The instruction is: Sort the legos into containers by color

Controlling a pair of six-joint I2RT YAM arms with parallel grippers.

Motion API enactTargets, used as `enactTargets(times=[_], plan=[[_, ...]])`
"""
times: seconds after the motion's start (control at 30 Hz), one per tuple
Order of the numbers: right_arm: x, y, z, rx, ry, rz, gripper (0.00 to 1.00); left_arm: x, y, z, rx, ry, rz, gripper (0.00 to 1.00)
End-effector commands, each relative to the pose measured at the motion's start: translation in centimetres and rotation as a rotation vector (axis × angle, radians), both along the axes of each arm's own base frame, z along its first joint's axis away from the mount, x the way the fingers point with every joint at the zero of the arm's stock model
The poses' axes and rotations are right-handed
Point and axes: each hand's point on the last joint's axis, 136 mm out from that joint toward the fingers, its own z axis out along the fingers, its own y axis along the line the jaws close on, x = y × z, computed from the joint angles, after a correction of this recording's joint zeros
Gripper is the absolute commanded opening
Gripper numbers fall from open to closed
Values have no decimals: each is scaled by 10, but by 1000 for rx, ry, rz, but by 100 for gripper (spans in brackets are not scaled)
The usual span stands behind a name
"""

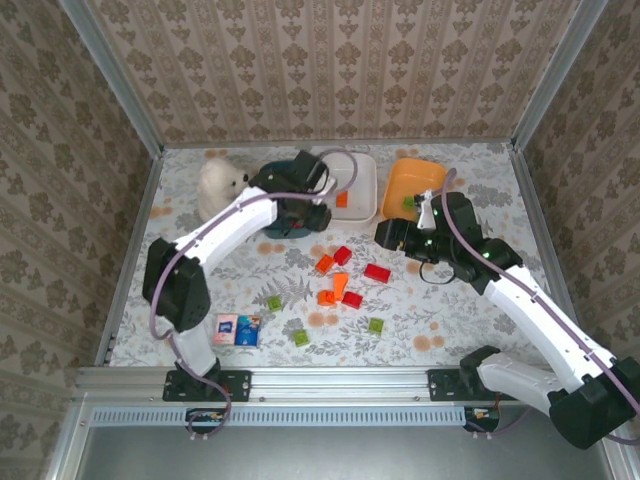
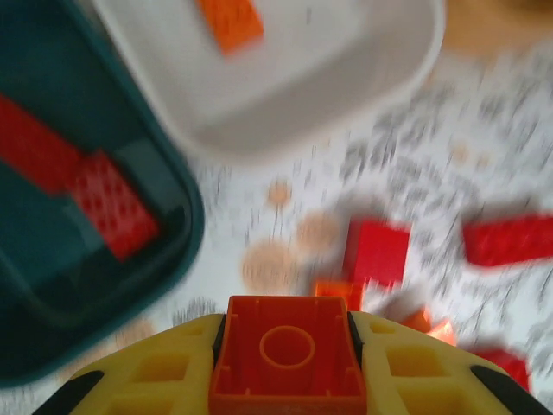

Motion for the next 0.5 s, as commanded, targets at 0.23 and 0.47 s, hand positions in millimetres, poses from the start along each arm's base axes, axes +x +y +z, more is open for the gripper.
enactTargets(times=[0.23, 0.47], plan=[[8, -15, 21, 21, -18, -55, 72, 88, -47, -48, -19, 88, 99, 19], [8, -23, 26, 24, -23, -75, 73, 98, -54, -86, -1, 150, 139, 19]])
